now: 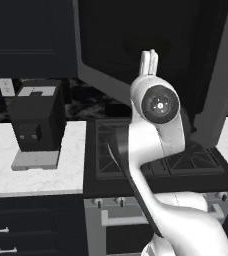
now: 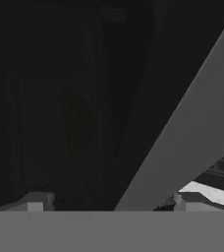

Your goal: Pick the garlic from the sink and place it in the bowl. Then pick the bowl and place it in the microwave. Then close the microwave door and press the start button.

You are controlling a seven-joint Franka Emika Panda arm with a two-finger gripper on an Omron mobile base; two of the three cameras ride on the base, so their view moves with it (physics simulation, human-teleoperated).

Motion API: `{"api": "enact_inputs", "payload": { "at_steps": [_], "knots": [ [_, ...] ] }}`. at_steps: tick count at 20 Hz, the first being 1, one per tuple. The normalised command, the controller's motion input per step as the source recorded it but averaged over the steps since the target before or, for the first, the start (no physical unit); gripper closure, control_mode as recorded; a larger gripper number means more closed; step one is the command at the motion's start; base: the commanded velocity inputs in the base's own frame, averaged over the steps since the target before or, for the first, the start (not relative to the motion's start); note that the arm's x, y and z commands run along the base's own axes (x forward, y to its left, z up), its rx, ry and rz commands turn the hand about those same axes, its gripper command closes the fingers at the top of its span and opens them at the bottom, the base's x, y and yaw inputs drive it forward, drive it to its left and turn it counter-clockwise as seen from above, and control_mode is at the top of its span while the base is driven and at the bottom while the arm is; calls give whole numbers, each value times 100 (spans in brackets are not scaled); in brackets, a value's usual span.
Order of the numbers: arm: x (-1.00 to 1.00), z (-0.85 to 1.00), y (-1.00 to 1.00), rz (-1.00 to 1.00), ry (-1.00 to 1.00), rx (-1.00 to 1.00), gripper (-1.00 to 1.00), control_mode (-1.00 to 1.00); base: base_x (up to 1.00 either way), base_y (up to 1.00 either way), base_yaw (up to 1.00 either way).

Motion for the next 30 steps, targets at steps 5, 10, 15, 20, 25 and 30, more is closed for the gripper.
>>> {"api": "enact_inputs", "payload": {
  "at_steps": [5,10,15,20,25,30],
  "knots": [
    [84,1,-36,6,-5,2,-100,-100,0,0,0],
    [90,5,-47,0,0,1,-100,-100,0,0,0],
    [91,26,-35,1,0,4,-100,-100,0,0,0],
    [80,9,-34,3,0,6,-100,-100,0,0,0],
    [59,3,-13,8,0,8,-100,-100,0,0,0],
    [58,0,-3,8,0,10,-100,-100,0,0,0]
  ]
}}
